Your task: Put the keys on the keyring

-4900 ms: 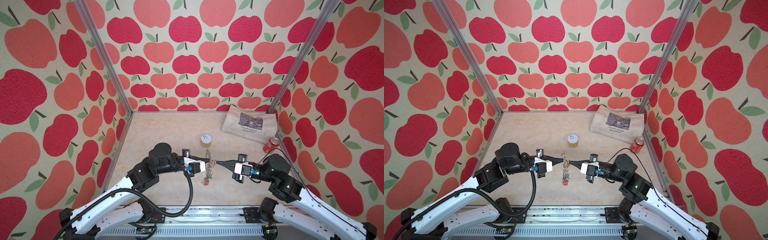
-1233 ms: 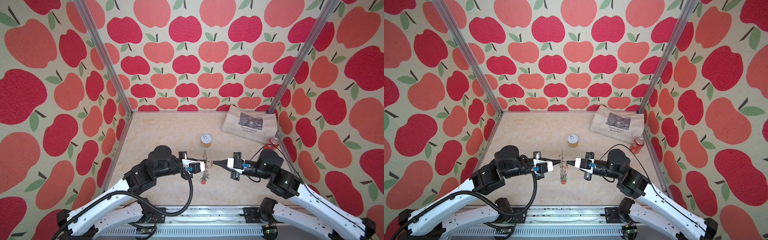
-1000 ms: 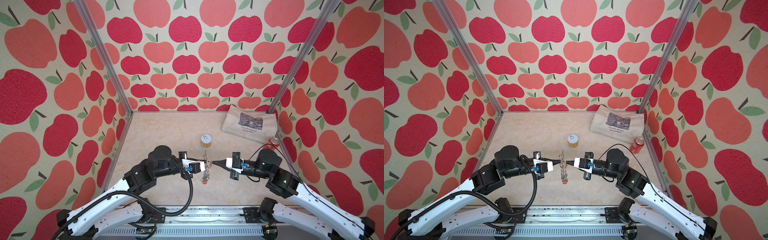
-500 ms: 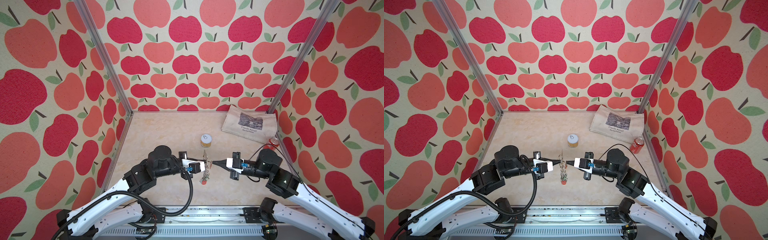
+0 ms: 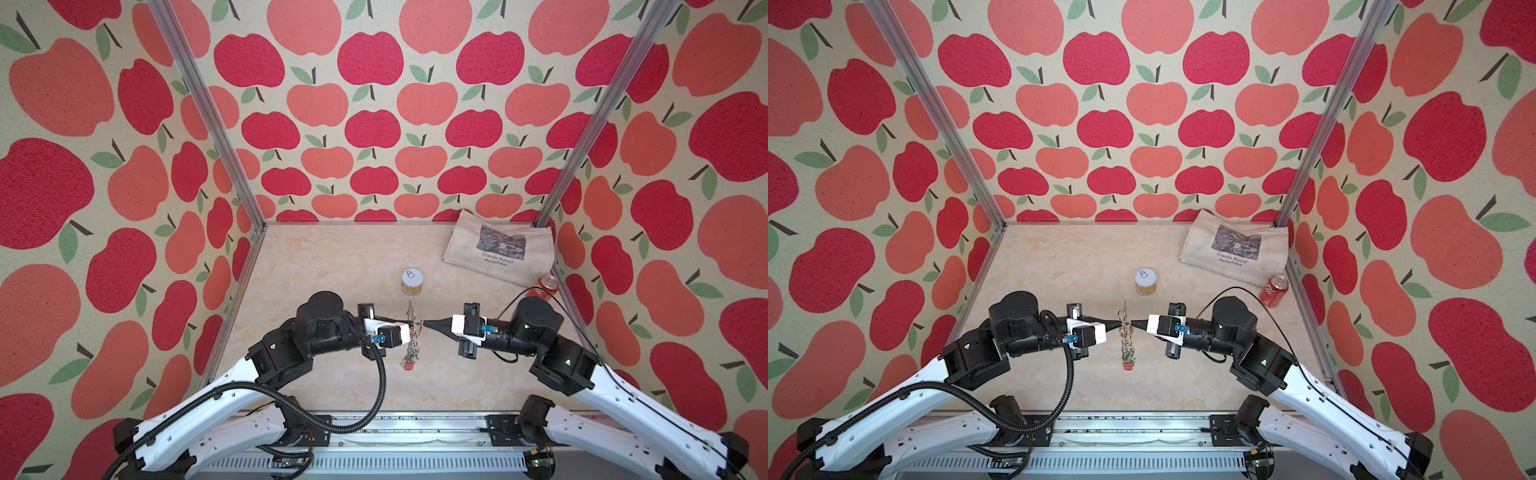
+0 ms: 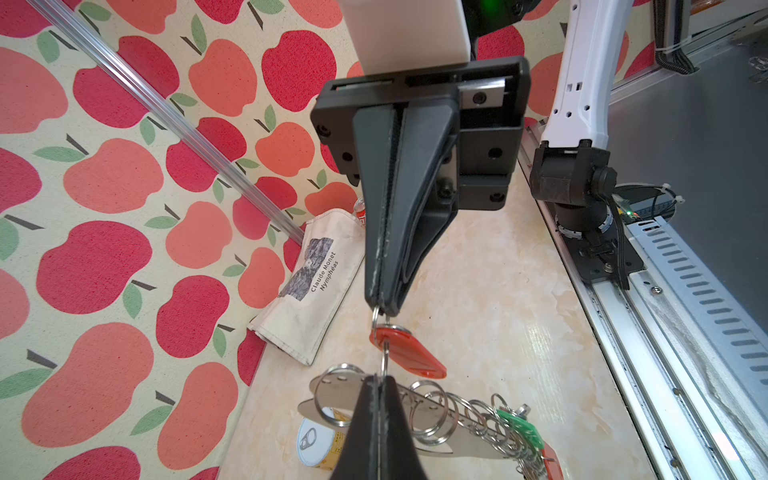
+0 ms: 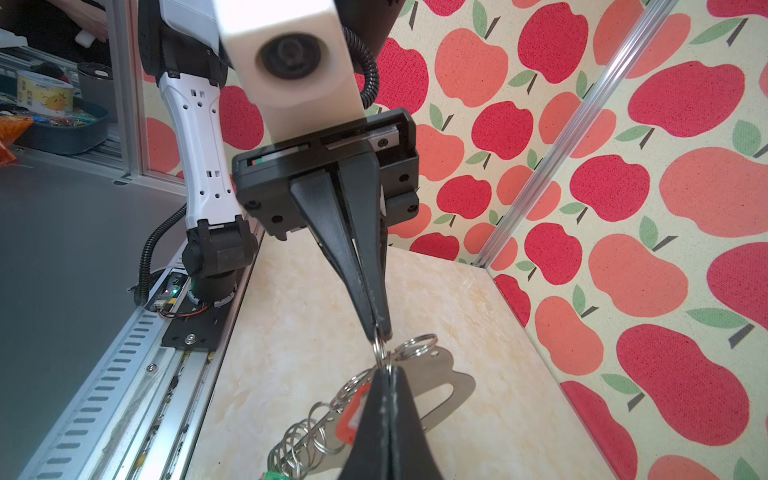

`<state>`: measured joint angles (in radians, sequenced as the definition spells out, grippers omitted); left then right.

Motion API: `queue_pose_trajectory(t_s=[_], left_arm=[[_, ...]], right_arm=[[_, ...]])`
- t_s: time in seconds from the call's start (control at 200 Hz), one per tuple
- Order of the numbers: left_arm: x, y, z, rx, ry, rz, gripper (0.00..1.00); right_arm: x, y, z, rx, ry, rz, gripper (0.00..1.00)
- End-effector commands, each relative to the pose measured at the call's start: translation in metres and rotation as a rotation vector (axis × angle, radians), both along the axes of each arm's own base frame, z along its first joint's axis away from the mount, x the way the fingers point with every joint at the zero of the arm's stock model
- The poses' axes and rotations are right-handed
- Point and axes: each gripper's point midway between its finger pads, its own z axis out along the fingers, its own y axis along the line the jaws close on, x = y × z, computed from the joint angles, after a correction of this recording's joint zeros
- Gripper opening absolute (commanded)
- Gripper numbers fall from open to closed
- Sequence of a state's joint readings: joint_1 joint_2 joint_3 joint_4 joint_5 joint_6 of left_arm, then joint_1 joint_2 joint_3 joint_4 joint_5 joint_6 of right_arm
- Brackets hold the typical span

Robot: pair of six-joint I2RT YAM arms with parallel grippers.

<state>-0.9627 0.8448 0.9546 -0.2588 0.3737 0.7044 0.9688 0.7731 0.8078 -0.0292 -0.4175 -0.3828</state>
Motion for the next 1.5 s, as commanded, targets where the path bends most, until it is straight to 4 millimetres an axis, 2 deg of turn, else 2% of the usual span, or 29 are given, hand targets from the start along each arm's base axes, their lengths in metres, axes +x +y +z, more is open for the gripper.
queue_pose_trajectory(t_s=[0.0, 0.24, 0.43, 1.496], left_arm=[[-0.006, 0.001, 0.021, -0.048, -0.02, -0.018, 0.0], [0.001, 0.002, 0.015, -0.033, -0.02, 0.018, 0.0], [0.003, 0.002, 0.015, -0.032, -0.023, 0.028, 0.0], [-0.009, 0.002, 0.025, -0.053, -0.03, -0.019, 0.0]], right_arm=[[-0.006, 0.0, 0.014, 0.035, 0.008, 0.024, 0.0], [-0.008, -0.007, 0.022, 0.058, -0.009, 0.005, 0.0], [-0.008, -0.006, 0.019, 0.047, 0.01, 0.012, 0.0], [-0.005, 0.003, 0.012, 0.015, 0.028, 0.026, 0.0]])
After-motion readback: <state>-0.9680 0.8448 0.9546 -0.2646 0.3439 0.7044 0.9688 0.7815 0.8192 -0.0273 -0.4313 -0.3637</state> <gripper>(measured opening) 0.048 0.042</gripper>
